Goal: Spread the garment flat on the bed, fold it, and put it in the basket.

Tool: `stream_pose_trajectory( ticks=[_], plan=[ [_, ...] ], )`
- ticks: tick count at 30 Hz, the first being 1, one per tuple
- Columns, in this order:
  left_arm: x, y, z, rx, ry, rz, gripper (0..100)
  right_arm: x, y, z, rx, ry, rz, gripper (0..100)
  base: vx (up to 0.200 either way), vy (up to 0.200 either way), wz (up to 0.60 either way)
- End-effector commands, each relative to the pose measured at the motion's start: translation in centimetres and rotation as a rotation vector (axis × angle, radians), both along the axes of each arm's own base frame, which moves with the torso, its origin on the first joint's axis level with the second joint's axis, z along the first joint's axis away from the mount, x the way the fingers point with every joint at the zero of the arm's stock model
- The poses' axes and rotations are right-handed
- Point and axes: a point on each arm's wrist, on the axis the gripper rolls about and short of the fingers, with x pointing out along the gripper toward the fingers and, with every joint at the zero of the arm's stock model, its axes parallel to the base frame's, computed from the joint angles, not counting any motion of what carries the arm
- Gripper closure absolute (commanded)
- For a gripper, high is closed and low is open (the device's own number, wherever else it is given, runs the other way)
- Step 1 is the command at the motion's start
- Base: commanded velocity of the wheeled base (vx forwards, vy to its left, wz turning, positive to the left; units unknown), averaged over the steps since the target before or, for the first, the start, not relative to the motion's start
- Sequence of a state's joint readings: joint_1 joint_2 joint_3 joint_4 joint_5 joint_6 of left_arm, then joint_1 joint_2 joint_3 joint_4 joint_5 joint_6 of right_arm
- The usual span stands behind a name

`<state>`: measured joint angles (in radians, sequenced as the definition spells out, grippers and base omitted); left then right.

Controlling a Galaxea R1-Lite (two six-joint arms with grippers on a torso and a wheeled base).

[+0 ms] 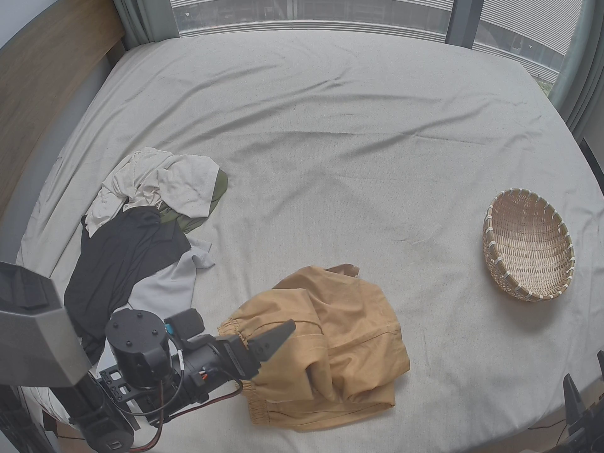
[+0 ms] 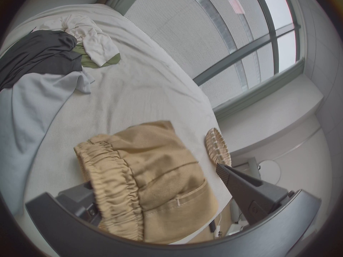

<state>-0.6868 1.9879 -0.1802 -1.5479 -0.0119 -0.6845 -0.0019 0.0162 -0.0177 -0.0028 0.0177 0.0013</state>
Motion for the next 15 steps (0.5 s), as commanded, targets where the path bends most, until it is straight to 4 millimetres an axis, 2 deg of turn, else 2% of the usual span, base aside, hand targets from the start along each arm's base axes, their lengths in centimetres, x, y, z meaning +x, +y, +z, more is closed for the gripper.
stream_pose_trajectory(
  ticks=[1,7,14,15],
  plan=[
    [0.1,-0.5,-1.7,0.051,0.04,-0.016,0,0.0,0.0,-0.5,0.0,0.003,0.001,0,0.0,0.0,0.0],
    [0.2,-1.2,-1.2,0.029,0.012,-0.037,0,0.0,0.0,-0.5,0.0,0.003,0.001,0,0.0,0.0,0.0],
    [1.1,-1.4,-0.4,-0.006,-0.026,-0.011,0,0.0,0.0,-0.5,0.0,0.003,0.001,0,0.0,0.0,0.0],
    [1.3,-1.2,0.8,-0.039,-0.062,0.008,0,0.0,0.0,-0.5,0.0,0.003,0.001,0,0.0,0.0,0.0]
  ],
)
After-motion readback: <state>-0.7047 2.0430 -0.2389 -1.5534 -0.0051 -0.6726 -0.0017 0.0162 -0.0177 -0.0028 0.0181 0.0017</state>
